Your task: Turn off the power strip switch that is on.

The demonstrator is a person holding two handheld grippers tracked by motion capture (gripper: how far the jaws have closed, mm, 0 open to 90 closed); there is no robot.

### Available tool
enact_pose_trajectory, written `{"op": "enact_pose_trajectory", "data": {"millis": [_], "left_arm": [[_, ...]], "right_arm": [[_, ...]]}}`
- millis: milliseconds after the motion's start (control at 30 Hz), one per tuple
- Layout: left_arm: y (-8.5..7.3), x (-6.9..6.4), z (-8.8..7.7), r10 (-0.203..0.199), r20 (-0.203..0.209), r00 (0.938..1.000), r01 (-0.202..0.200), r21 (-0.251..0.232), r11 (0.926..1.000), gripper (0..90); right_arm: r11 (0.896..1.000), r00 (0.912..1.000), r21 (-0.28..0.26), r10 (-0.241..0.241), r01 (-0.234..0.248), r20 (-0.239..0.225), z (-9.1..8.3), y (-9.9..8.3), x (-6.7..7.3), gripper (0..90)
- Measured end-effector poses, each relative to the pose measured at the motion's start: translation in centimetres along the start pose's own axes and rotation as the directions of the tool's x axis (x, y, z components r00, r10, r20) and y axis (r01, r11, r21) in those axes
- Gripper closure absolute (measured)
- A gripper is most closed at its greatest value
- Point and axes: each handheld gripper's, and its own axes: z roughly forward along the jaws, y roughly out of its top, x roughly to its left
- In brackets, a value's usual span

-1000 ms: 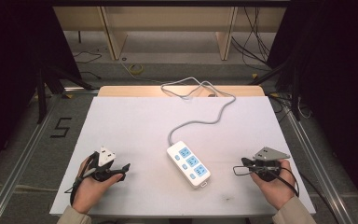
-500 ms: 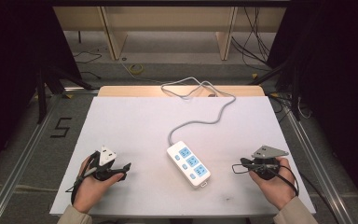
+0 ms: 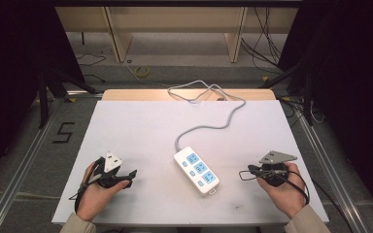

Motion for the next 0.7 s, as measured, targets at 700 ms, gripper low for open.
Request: {"op": "enact_pose_trajectory", "data": {"millis": [700], "left_arm": [[0.01, 0.01, 0.04, 0.007, -0.007, 1.0000, -0.007, 0.004, 1.0000, 27.6]], "right_arm": [[0.999, 0.9997, 0.038, -0.016, 0.017, -0.018, 0.13, 0.87, 0.53, 90.0]]}}
